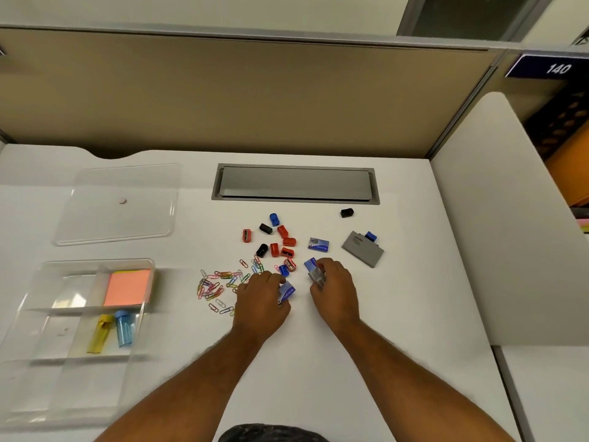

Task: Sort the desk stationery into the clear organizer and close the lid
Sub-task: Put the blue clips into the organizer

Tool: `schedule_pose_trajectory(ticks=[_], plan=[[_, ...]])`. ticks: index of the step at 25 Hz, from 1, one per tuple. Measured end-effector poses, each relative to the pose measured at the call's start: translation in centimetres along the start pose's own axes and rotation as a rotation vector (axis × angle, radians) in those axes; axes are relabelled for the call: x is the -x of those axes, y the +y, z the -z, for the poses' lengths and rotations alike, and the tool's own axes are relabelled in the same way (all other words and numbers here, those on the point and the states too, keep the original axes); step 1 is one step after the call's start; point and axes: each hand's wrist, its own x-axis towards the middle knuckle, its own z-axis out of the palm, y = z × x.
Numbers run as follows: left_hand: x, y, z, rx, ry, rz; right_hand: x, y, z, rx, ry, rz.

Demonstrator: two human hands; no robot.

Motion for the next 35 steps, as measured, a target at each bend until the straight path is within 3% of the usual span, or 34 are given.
schedule_pose_trajectory(ticks=[7,13,23,28,35], plan=[[0.6,-2.2,3.7,0.133,0.096,-0.001,-1.3,-3.3,0.0,-0.162,0.013,-0.063],[3.2,-7.3,7.1,0.206,0.255,-0.027,1.7,-9.9,-1.7,-0.211,0.018,0.026],[7.5,-29.8,14.1,0.167,0.398,0.167,8.1,-28.4,-12.5,-0.224,-0.05,0.368],[7.1,-41.0,17.4,0.041,0.373,0.253,9.9,-37.2,-18.8,-0.105,-0.12,0.411],[6.2,-45.0,18.1,-0.072,0.347,0.177,8.9,-43.0,-23.6,0.194,-0.074,0.38]])
